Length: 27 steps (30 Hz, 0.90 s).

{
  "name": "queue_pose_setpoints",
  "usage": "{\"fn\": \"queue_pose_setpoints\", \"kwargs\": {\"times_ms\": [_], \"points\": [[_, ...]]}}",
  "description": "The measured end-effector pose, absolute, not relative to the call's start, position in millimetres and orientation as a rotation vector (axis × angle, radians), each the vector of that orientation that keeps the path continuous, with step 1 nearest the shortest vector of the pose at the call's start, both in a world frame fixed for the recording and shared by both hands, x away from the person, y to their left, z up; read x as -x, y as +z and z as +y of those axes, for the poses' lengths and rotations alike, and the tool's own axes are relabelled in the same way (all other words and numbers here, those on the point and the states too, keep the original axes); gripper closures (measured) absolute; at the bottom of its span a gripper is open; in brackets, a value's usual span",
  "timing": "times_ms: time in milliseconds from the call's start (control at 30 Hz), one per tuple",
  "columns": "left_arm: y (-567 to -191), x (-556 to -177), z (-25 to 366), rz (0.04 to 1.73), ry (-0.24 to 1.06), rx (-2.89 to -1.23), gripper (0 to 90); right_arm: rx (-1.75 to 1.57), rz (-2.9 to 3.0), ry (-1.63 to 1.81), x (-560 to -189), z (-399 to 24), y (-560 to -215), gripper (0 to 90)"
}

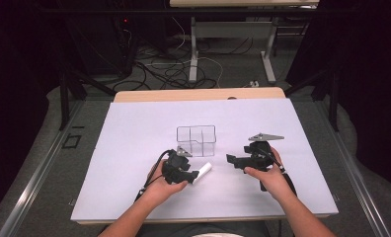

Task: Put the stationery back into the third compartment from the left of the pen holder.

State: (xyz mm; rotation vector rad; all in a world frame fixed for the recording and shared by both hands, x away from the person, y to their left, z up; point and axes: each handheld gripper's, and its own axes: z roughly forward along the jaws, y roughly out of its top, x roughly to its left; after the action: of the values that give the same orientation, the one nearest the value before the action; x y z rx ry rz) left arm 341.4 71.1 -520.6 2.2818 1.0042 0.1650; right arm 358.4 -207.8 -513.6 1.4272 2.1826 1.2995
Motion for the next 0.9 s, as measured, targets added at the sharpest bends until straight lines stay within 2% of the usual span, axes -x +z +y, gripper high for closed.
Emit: {"fn": "queue_pose_setpoints", "kwargs": {"times_ms": [200,900], "points": [[-524,-345,65,1.005,0.103,-2.328,57.5,-1.439,2.176,1.302,-359,-209,-514,14.8],[-535,-348,56,1.028,0.061,-2.441,67.0,-1.459,2.189,1.281,-361,-211,-518,15.0]]}}
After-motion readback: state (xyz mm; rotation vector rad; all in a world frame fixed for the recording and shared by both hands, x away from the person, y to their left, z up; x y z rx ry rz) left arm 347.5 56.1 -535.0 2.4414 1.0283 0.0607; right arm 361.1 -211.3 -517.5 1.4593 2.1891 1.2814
